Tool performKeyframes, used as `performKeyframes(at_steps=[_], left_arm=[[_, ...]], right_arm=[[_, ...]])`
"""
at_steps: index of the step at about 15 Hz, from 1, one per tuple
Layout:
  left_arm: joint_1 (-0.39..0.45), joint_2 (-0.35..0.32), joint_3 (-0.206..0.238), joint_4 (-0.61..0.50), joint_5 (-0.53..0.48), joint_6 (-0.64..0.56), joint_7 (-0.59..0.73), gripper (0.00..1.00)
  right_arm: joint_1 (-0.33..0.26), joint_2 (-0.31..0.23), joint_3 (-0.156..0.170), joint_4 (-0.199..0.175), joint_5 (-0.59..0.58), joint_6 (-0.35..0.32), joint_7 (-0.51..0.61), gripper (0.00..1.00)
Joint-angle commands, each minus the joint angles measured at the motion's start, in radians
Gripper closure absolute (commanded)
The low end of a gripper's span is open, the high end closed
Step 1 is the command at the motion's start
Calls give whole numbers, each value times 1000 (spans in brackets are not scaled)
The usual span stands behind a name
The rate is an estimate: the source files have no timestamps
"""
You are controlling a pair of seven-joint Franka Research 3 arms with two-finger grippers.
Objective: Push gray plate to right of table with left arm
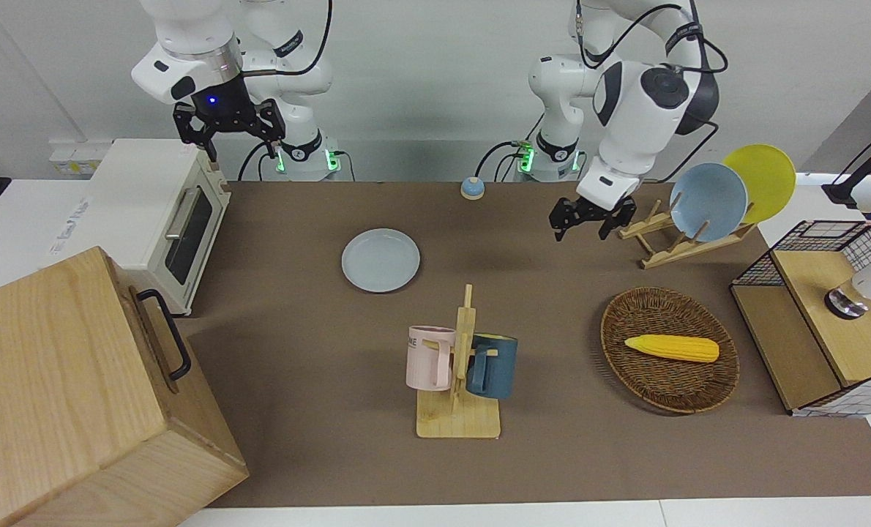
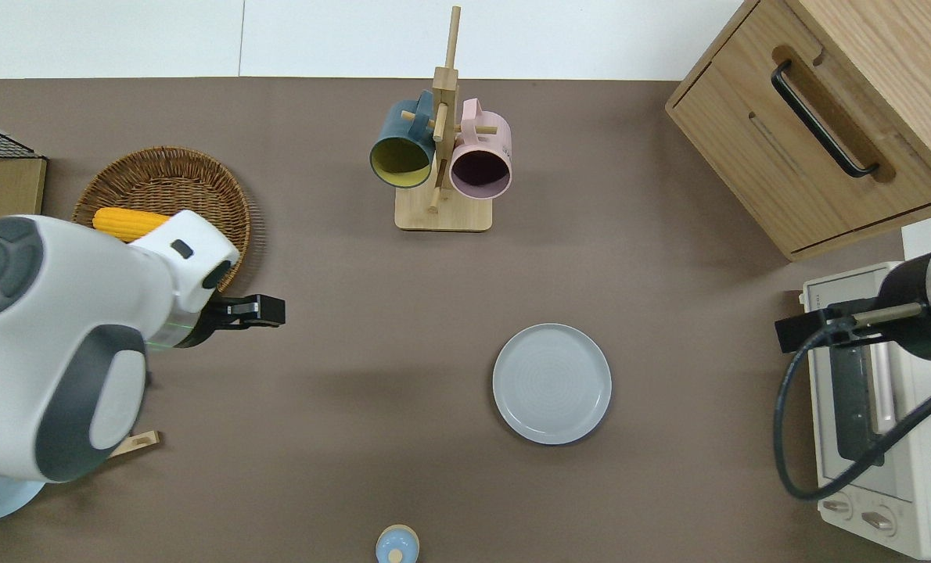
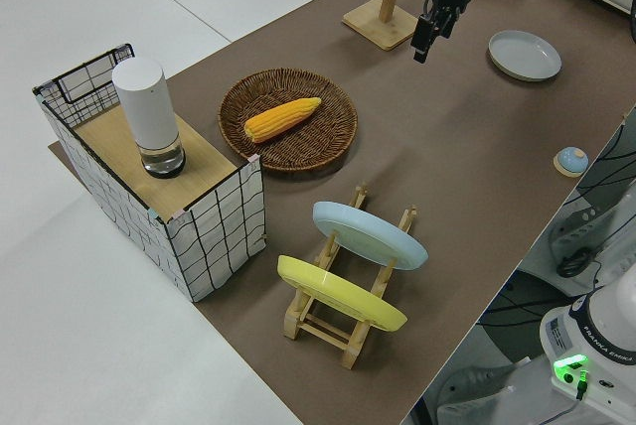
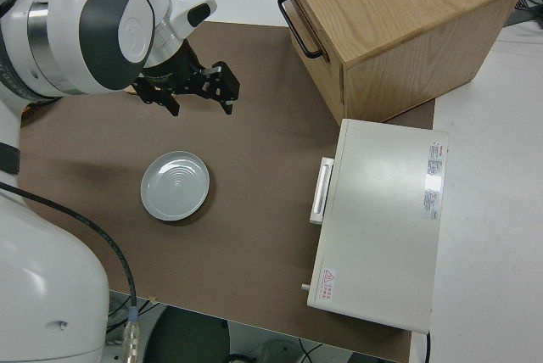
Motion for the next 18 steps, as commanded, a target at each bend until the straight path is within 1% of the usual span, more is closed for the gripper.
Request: performKeyframes(at_steps=[1, 3, 6, 8, 9, 10, 18], left_arm=[[61, -26, -1, 118, 21, -167, 45, 5], [64, -36, -1, 184, 21, -234, 45, 5], [61, -36, 29, 281, 41, -323, 47, 5], [63, -39, 48, 292, 42, -363, 50, 5], [60, -45, 68, 303, 41, -373, 53, 5], [60, -46, 75, 307, 41, -376, 53, 5], [61, -57, 76, 310, 41, -365, 44, 5]], right_arm=[[-8, -10, 5, -4, 1, -12, -8, 5], [-8, -10, 5, -4, -1, -12, -8, 5], [-8, -10, 5, -4, 1, -12, -8, 5], [-8, -10, 5, -4, -1, -12, -8, 5], [-8, -10, 5, -4, 1, -12, -8, 5], [-8, -10, 5, -4, 1, -12, -8, 5], [-8, -10, 5, -4, 1, -12, -8, 5]])
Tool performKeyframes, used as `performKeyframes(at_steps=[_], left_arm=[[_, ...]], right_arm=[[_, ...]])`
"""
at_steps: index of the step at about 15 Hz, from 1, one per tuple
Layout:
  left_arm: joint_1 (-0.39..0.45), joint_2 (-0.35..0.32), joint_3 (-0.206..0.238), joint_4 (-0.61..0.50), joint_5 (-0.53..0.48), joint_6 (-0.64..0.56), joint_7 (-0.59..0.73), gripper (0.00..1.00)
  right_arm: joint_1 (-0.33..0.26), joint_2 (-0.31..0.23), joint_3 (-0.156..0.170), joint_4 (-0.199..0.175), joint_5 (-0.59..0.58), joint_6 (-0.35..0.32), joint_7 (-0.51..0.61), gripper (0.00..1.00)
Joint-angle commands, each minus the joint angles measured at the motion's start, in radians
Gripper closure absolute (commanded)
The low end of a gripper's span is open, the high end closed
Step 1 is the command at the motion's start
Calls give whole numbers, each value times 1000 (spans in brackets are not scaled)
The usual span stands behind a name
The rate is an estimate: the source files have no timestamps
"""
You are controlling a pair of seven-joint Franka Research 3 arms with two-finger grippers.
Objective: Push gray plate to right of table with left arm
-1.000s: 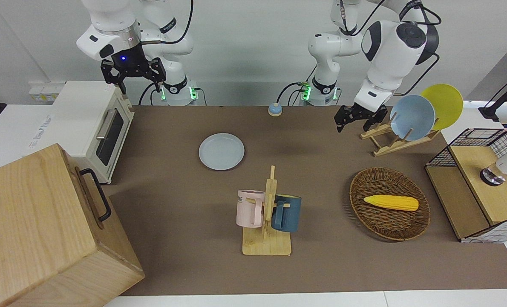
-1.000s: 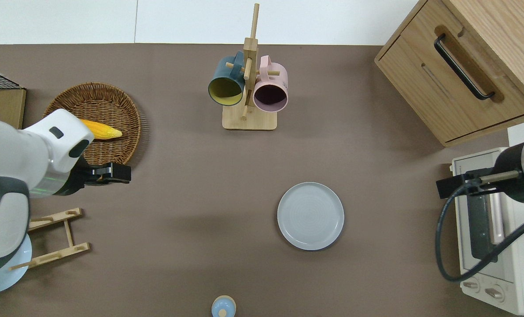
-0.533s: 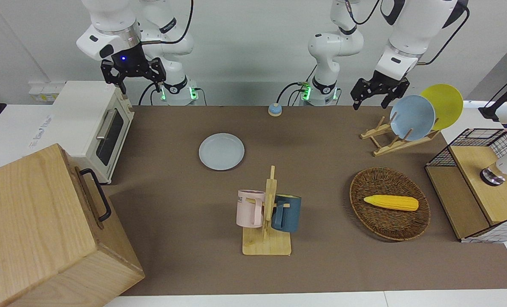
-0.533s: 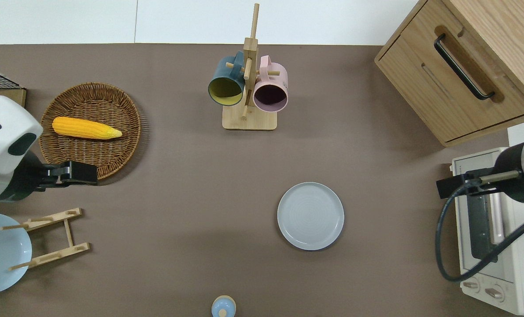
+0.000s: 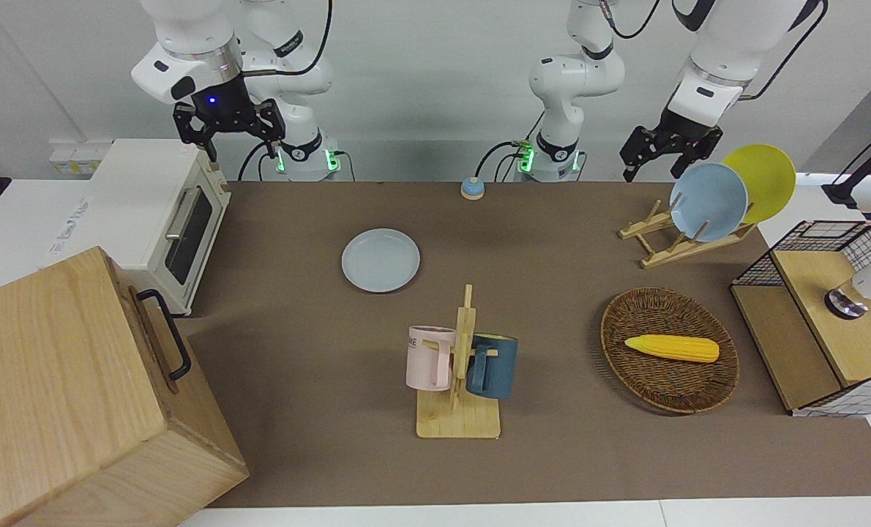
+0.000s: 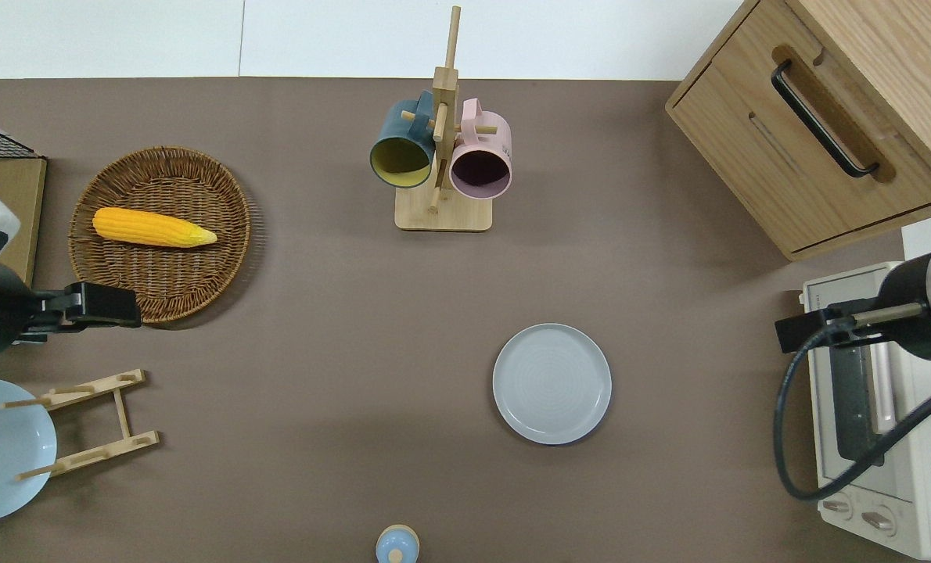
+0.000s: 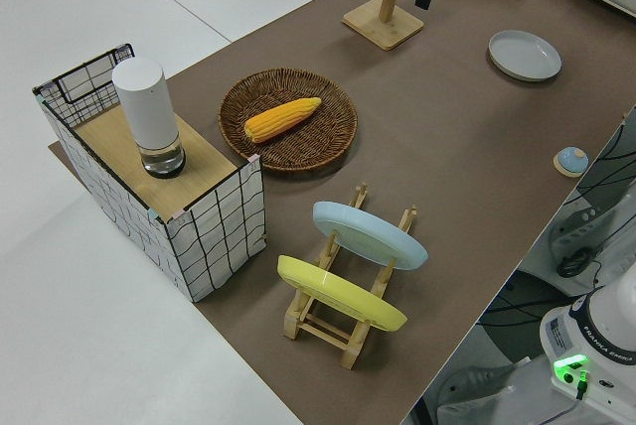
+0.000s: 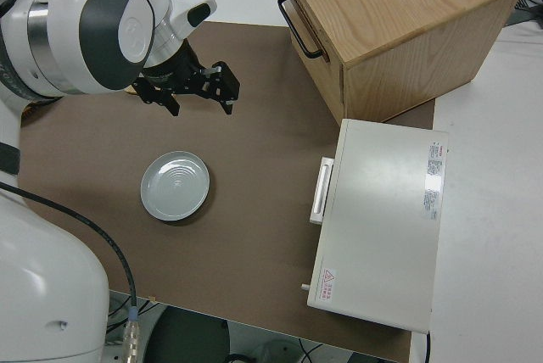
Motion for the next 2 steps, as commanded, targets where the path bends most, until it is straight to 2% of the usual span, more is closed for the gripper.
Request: performKeyframes(at_steps=[1, 2], left_arm=[[1, -4, -5, 13, 19, -15, 2, 5], [-1, -4, -7, 11, 18, -16, 2, 5]], right_arm=[[-8, -10, 5, -4, -1, -12, -8, 5], [-8, -10, 5, -4, 1, -12, -8, 5]])
